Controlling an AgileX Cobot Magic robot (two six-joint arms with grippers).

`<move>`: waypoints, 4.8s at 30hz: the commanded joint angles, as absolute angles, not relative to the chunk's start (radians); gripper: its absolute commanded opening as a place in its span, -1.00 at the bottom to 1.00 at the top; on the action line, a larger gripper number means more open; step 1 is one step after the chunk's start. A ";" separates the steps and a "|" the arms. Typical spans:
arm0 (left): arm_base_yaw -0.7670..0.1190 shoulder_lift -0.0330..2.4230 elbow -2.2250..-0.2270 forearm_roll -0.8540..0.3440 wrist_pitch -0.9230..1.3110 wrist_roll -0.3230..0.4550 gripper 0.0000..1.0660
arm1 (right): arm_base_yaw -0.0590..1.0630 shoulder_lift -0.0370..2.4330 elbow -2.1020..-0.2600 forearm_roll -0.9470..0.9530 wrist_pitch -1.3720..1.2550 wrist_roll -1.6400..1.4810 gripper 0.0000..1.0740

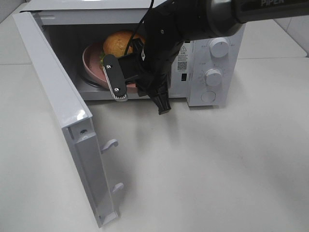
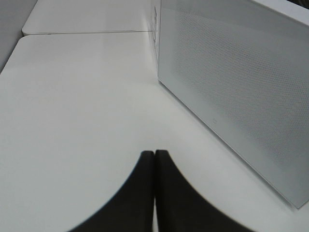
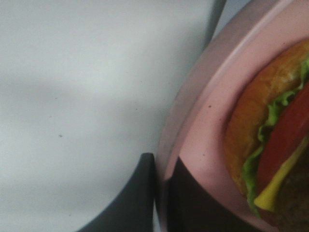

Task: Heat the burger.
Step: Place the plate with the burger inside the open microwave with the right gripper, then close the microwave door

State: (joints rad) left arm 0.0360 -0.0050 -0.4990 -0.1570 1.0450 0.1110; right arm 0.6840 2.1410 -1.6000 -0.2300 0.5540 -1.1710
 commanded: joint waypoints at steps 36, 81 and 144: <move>0.035 -0.025 -0.496 -0.158 1.037 0.104 -1.00 | 0.685 2.273 -1.786 -0.237 0.579 -0.621 -0.05; 0.035 -0.025 -0.496 -0.158 1.037 0.104 -1.00 | 0.685 2.041 -1.766 -0.159 1.246 0.187 0.42; 0.035 -0.025 -0.496 -0.158 1.037 0.104 -1.00 | 0.267 0.128 -0.515 -0.045 1.018 0.094 0.37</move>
State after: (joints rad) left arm 0.0360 -0.0050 -0.4990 -0.1570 1.0450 0.1110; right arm 0.2670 0.1430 -0.5190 -0.0610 1.0320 0.1200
